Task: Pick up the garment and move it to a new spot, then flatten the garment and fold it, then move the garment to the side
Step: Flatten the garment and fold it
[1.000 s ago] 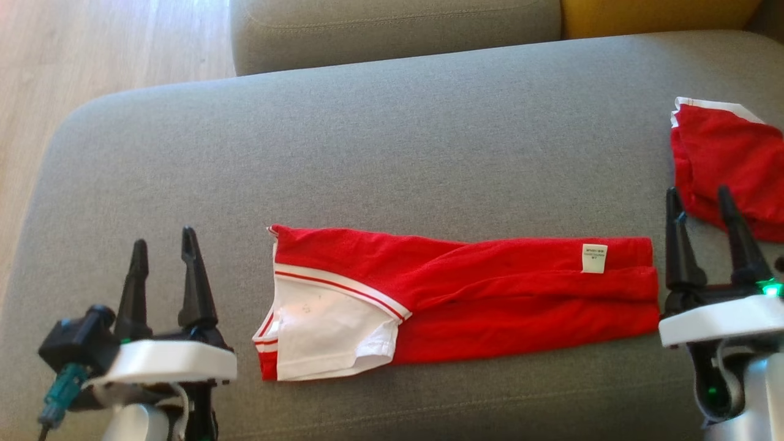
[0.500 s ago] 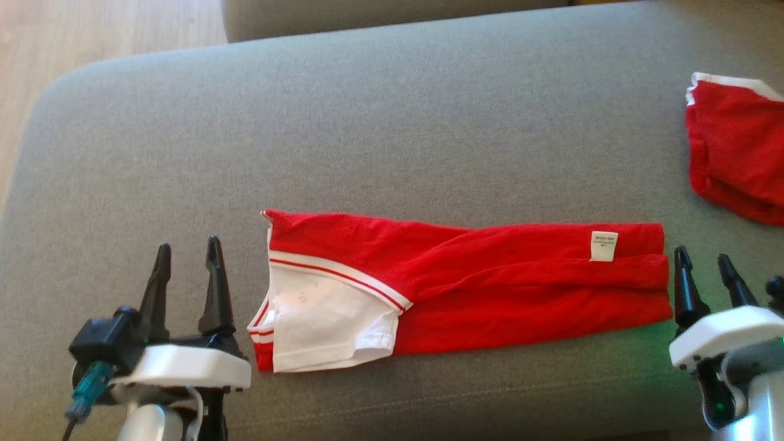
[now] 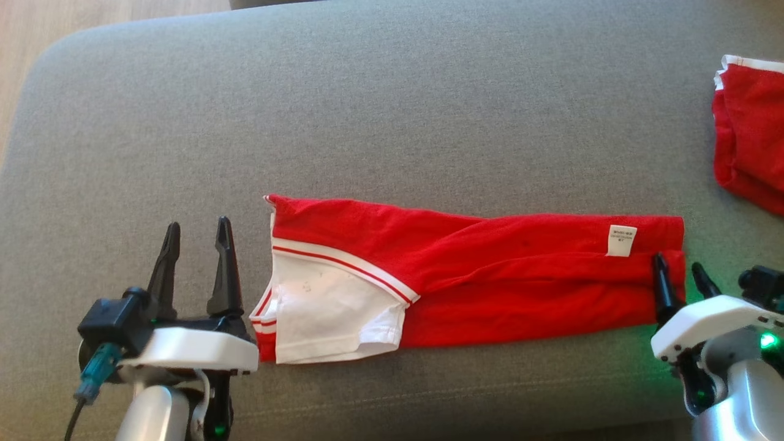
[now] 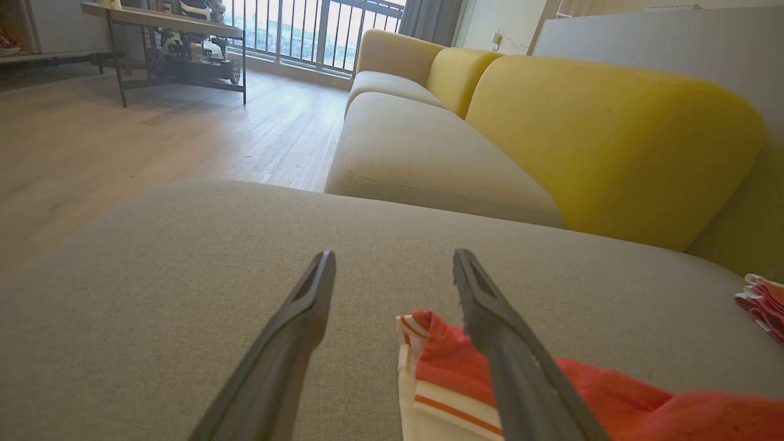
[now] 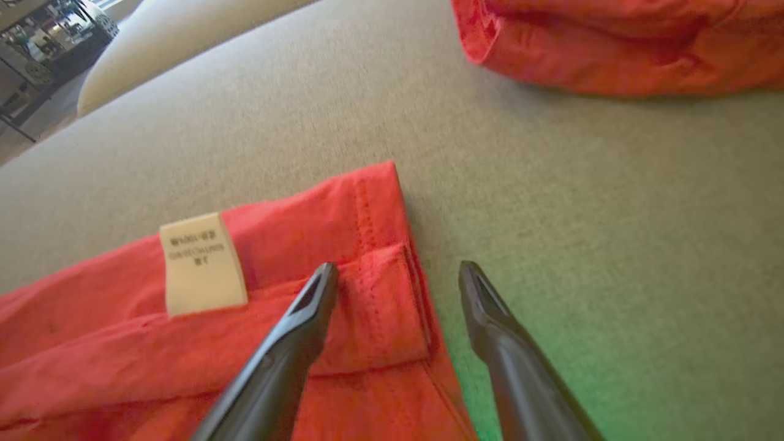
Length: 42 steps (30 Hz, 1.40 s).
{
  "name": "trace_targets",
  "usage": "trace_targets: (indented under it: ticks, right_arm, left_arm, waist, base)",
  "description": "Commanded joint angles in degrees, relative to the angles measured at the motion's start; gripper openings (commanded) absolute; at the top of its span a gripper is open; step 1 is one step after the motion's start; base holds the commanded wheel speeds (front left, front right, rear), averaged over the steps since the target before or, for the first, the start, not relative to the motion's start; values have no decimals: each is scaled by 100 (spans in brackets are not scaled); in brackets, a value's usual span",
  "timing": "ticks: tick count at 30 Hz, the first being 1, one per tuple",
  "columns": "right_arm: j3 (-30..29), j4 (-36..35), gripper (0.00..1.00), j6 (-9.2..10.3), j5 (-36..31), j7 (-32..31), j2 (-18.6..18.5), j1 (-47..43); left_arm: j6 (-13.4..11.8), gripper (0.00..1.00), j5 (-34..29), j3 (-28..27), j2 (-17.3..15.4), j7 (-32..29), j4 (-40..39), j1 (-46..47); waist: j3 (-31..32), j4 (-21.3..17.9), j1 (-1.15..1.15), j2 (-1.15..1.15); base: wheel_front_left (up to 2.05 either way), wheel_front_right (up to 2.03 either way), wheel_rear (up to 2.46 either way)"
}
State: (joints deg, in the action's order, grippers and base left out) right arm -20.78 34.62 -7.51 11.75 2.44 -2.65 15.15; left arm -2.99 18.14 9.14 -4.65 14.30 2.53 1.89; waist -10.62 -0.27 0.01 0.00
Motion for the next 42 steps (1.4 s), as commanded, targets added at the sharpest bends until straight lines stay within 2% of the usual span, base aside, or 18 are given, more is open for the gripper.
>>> trace_targets:
  ticks: [1,10,11,12,13,16,22,34,38,42]
  right_arm:
    - [90,-97,100,2,-51,1,-23,274]
    - [287,443,100,2,19,-126,-23,433]
    - [330,464,89,2,28,-133,-23,438]
    - [355,473,16,2,5,-122,-23,438]
    - [370,467,0,2,-42,-105,-23,433]
    - [353,394,0,2,-183,-46,-23,422]
    - [-139,58,0,2,-638,50,-23,459]
    - [-624,-765,0,2,-1804,-506,-348,359]
    - [-411,-908,0,2,-1621,-752,-252,313]
    - [246,-1192,0,2,-1138,-1135,-150,159]
  left_arm:
    - [30,100,-52,-220,-4,70,-151,241]
    - [76,100,-112,-250,39,70,-110,291]
    - [81,100,-115,-251,44,70,-104,291]
    - [84,100,-118,-255,49,70,-97,289]
    - [86,100,-121,-260,53,70,-91,285]
    - [88,100,-127,-271,62,70,-83,274]
    - [104,100,-133,-299,87,70,-64,231]
    - [135,100,-64,-372,135,70,-39,54]
    - [150,100,-38,-374,147,70,-14,-31]
    - [159,100,16,-395,158,70,5,-146]
  waist:
    - [-6,-3,-1,0]
    - [2,-6,-1,0]
    - [8,-7,-1,0]
    - [16,-9,-1,0]
    - [26,-10,-1,0]
    - [44,-12,-1,0]
    - [135,-13,-1,0]
    - [500,-3,-1,0]
    - [650,12,-1,0]
    - [827,15,-1,0]
  base:
    - [0,0,0]
    - [0,0,0]
    - [0,0,0]
    - [0,0,0]
    - [0,0,0]
    - [0,0,0]
    - [0,0,0]
    - [0,0,0]
    - [0,0,0]
    - [0,0,0]
